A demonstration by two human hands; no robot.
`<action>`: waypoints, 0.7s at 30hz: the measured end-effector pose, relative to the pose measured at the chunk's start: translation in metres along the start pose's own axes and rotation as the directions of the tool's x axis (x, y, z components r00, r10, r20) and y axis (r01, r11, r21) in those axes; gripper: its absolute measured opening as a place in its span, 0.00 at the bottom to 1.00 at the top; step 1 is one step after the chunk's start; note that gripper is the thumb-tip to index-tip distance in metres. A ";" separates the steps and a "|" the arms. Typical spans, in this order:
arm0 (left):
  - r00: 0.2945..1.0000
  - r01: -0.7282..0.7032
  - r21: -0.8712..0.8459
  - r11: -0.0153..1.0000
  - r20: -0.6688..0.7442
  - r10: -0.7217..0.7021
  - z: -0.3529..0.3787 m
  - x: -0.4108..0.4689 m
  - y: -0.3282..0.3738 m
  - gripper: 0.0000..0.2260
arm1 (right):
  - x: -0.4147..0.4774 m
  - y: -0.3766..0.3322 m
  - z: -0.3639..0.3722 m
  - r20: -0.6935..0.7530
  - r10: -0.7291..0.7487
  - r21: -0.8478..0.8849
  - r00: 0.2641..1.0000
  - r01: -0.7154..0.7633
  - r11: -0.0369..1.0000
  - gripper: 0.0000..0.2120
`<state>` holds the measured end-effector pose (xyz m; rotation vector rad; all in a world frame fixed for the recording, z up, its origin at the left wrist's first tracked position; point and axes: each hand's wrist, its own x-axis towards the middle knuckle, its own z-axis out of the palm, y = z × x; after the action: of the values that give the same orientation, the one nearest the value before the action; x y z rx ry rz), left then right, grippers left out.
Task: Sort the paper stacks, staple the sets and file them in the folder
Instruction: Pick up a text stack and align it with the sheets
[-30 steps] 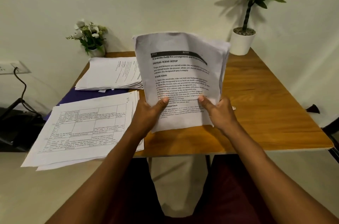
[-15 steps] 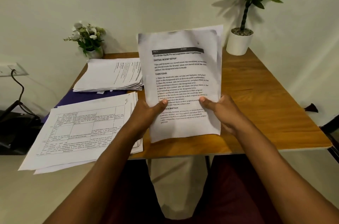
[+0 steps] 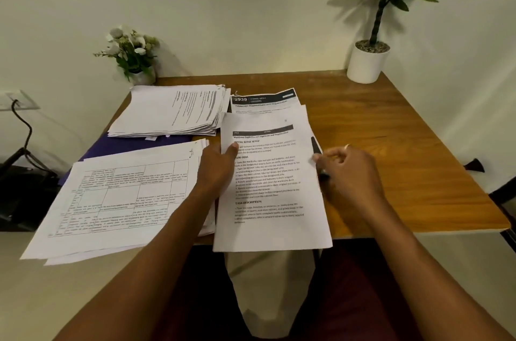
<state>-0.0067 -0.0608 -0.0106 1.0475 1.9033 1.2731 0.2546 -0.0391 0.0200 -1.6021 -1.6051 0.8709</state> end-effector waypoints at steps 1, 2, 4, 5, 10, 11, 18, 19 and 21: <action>1.000 -0.010 0.043 0.999 -0.011 0.010 0.001 0.000 -0.004 0.11 | 0.006 0.003 -0.006 -0.074 -0.060 -0.108 0.995 0.052 0.993 0.11; 1.000 -0.017 0.078 0.997 -0.021 0.019 0.001 0.000 -0.007 0.12 | 0.012 0.007 -0.012 -0.076 -0.102 -0.213 0.992 0.083 0.973 0.12; 0.999 -0.032 0.126 0.991 -0.026 0.036 0.003 0.003 -0.010 0.13 | 0.028 0.022 -0.017 0.064 -0.080 -0.402 0.995 0.099 0.910 0.20; 0.999 -0.037 0.146 0.989 -0.030 0.042 0.003 0.004 -0.011 0.14 | 0.033 0.028 -0.018 0.145 -0.047 -0.485 0.988 0.112 0.868 0.25; 0.997 -0.049 0.157 0.986 -0.055 0.059 0.006 0.004 -0.015 0.17 | 0.037 0.040 -0.014 0.251 -0.071 -0.479 0.965 0.188 0.857 0.26; 0.996 -0.056 0.155 0.986 -0.059 0.066 0.006 0.004 -0.015 0.17 | 0.037 0.040 -0.014 0.250 -0.080 -0.459 0.965 0.191 0.868 0.24; 0.984 -0.118 0.243 0.963 -0.103 0.147 0.015 -0.002 -0.016 0.11 | 0.033 0.034 -0.016 0.119 -0.069 -0.087 0.991 0.079 0.993 0.17; 0.982 -0.127 0.252 0.959 -0.106 0.158 0.016 -0.002 -0.016 0.11 | 0.033 0.028 -0.017 0.092 -0.053 0.011 0.994 0.053 0.999 0.16; 0.980 -0.132 0.262 0.956 -0.111 0.166 0.018 0.000 -0.018 0.12 | 0.037 0.014 -0.015 0.093 -0.088 0.122 0.992 0.076 0.990 0.16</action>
<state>0.0029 -0.0573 -0.0341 1.2869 2.1661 1.2293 0.2745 -0.0024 0.0169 -1.4213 -1.6430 0.9946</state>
